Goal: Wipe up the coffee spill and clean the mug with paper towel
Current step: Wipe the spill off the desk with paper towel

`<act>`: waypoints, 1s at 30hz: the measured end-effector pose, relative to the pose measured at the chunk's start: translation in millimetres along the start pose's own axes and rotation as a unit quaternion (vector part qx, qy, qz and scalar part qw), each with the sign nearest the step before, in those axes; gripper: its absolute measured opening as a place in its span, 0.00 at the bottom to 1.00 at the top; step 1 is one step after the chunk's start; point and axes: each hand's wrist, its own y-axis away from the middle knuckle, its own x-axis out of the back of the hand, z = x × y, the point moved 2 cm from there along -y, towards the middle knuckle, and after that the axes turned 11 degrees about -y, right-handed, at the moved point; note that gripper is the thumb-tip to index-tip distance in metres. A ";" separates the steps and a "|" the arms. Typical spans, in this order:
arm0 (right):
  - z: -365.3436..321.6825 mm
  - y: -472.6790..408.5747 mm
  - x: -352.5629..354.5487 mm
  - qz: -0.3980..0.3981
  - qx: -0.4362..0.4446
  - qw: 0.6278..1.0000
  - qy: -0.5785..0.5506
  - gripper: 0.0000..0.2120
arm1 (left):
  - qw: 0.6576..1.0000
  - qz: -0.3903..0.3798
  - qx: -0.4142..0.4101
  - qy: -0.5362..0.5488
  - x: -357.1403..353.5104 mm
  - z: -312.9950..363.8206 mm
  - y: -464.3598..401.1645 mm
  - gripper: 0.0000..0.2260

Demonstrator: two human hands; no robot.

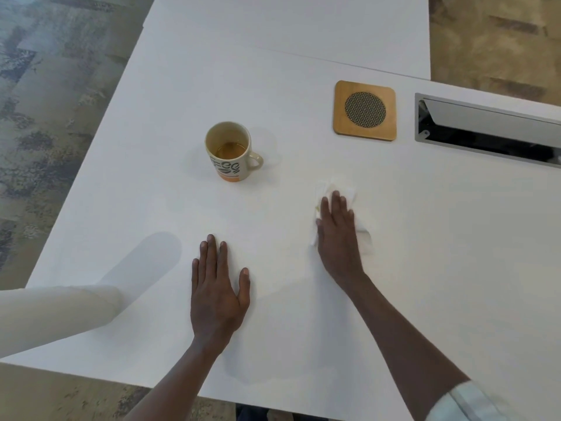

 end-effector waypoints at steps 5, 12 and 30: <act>-59.0 2.6 -45.3 -0.079 0.114 0.990 -0.022 0.23 | 1.000 0.004 -0.006 0.001 -2.8 -2.1 0.3 0.31; -45.4 67.6 -15.0 -0.091 0.224 0.970 -0.017 0.24 | 1.000 0.004 -0.011 -0.002 -5.4 -2.9 -0.7 0.31; 13.2 31.2 36.0 -0.011 0.147 0.988 -0.048 0.18 | 1.000 0.001 -0.007 0.007 -1.3 -1.0 0.9 0.31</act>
